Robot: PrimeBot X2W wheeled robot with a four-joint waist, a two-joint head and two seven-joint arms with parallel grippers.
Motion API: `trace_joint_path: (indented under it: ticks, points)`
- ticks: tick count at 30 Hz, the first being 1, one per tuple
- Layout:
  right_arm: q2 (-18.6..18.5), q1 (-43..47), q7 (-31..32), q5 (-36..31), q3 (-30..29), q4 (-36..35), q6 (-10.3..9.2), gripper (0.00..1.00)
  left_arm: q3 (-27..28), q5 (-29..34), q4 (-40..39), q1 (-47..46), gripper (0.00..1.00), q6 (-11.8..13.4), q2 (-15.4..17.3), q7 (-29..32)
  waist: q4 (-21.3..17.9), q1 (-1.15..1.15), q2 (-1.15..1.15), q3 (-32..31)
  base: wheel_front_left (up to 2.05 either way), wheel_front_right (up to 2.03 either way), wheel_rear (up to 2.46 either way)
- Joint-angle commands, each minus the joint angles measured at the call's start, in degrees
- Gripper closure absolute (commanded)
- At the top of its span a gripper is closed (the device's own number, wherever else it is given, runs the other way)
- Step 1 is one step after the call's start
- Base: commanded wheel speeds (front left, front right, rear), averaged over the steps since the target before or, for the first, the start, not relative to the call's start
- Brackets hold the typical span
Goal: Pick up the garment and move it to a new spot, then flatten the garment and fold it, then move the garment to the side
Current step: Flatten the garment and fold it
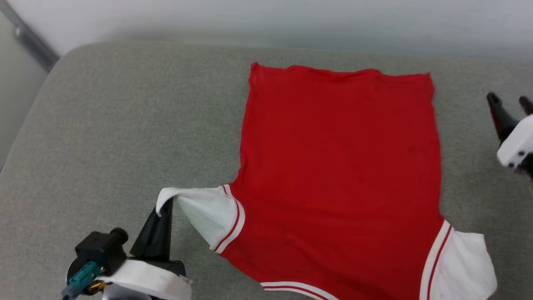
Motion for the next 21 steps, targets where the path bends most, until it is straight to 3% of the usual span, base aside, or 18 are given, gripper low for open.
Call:
trace_joint_path:
  ticks: [1,6,11,17,21]
  points:
    - [-1.3,-2.9,1.5,-0.5,0.2,1.8,-0.02,0.00,-0.5,-0.1,0.0,-1.7,1.00,-0.7,-0.8,-0.5,4.8,-0.01,0.00,5.3,0.00,0.00,0.00]
    - [-6.3,-15.1,11.1,-2.1,0.2,9.4,-0.02,0.00,-2.6,1.0,0.8,-6.7,1.00,-3.1,-2.2,-1.7,9.2,-0.01,0.00,10.6,0.00,0.00,0.00]
    - [-8.9,-23.1,19.7,-4.5,0.0,14.7,-0.02,0.00,-3.7,1.0,1.9,-9.7,1.00,-4.6,-3.7,-2.8,12.2,-0.01,0.00,15.1,0.00,0.00,0.00]
    - [-9.0,-26.6,24.5,-7.1,-1.3,17.7,-0.02,0.00,-4.0,1.0,3.7,-11.5,1.00,-6.1,-4.8,-4.1,14.1,-0.01,0.00,18.7,0.00,0.00,0.00]
    - [-7.2,-24.9,28.1,-8.2,-3.2,21.3,-0.02,0.00,-4.0,1.1,4.7,-12.0,1.00,-6.8,-5.2,-4.7,14.3,-0.01,0.00,19.5,0.00,0.00,0.00]
